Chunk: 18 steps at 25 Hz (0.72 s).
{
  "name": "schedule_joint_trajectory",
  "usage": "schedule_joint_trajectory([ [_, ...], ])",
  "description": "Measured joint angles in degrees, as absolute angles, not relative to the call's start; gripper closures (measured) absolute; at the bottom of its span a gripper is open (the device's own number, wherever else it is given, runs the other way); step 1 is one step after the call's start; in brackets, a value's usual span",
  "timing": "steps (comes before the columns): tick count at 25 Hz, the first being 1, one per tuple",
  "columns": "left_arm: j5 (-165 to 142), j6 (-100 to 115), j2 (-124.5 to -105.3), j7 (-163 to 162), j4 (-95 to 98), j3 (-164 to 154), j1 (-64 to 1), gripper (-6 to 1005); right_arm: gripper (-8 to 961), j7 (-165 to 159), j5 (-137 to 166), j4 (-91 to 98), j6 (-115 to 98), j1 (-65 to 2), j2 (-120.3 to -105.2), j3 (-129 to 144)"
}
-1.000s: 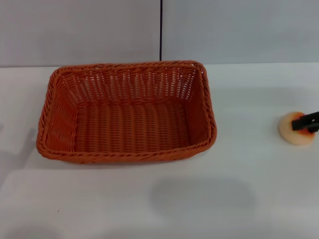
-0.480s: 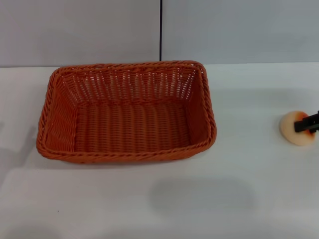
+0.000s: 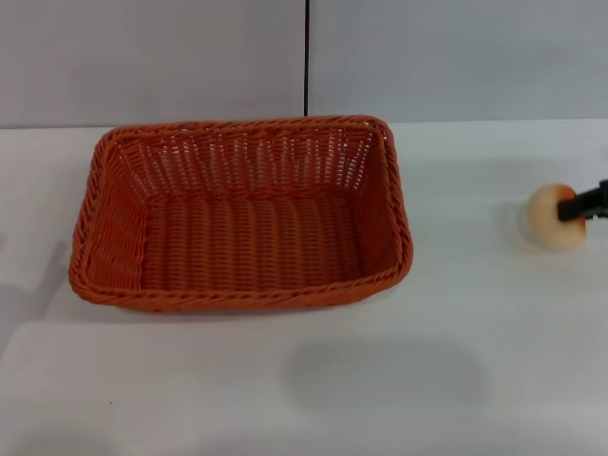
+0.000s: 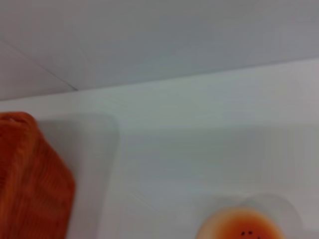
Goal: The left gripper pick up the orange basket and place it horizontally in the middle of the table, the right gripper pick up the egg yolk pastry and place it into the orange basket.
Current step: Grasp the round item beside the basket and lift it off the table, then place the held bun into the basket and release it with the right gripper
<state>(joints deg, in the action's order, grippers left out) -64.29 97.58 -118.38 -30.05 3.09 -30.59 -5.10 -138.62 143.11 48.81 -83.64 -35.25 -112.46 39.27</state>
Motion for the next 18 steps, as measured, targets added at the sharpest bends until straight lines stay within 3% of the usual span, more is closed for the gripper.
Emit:
schedule_joint_trajectory([
  [1,-64.25,97.53,-118.38,-30.05,2.97,-30.59,-5.19,186,736,-138.64,142.5,51.87,-85.21,-35.16,-113.37,38.88],
  [6,-64.3,97.15,-118.39,-30.05,2.94,-30.59,-5.76,186,780,-137.77,134.83,58.63,-89.31,-35.48,-114.79,40.24],
  [12,-64.57,96.8,-118.46,-30.05,2.84,-30.88,-6.25,186,834,-135.33,122.77,62.41,-90.85,-36.82,-115.6,46.17],
  [15,-64.37,96.72,-118.49,-30.05,2.34,-30.67,-6.27,186,859,-132.16,116.99,59.01,-90.31,-39.83,-115.78,49.43],
  [18,-64.35,96.72,-118.49,-30.06,2.09,-30.6,-6.21,186,878,-127.45,114.64,53.39,-88.9,-43.44,-117.12,50.54],
])
